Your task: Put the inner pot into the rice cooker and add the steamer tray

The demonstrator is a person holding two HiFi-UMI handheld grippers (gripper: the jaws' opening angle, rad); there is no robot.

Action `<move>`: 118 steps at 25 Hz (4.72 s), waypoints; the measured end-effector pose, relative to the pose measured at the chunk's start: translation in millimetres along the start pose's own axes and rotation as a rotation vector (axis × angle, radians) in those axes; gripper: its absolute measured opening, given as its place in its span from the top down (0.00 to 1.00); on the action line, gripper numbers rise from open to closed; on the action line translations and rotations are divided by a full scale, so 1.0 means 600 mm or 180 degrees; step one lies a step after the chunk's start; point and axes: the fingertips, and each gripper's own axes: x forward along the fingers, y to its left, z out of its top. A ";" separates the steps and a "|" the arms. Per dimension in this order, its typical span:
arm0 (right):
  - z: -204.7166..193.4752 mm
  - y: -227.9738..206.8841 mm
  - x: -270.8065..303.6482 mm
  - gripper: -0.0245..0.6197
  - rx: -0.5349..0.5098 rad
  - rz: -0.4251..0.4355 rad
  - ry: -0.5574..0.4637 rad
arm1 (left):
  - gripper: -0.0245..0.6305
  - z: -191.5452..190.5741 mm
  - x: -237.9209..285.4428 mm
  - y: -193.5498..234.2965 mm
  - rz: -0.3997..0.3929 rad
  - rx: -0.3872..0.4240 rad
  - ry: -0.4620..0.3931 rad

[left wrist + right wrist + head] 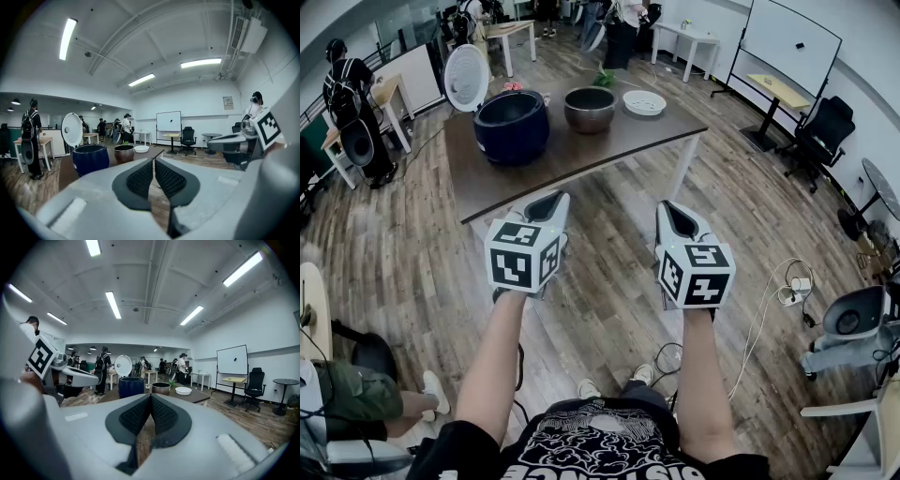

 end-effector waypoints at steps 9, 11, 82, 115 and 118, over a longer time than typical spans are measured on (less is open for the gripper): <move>-0.004 0.001 0.002 0.95 0.0043 -0.0033 -0.0013 | 0.94 -0.008 0.008 0.007 0.0002 -0.0047 0.0000; -0.008 -0.001 0.008 0.94 0.0065 -0.0042 -0.0002 | 0.94 -0.012 0.014 0.010 -0.0024 -0.0065 0.0018; 0.016 -0.405 0.541 0.22 0.0115 0.0886 0.0236 | 0.30 0.077 0.577 0.145 0.1012 -0.0419 0.0148; 0.117 -0.321 1.016 0.22 0.0018 0.0935 0.0448 | 0.30 0.139 0.852 0.538 0.0850 -0.0562 0.0195; 0.116 -0.313 1.039 0.22 0.0049 0.0940 0.0462 | 0.30 0.135 0.862 0.556 0.0843 -0.0572 0.0207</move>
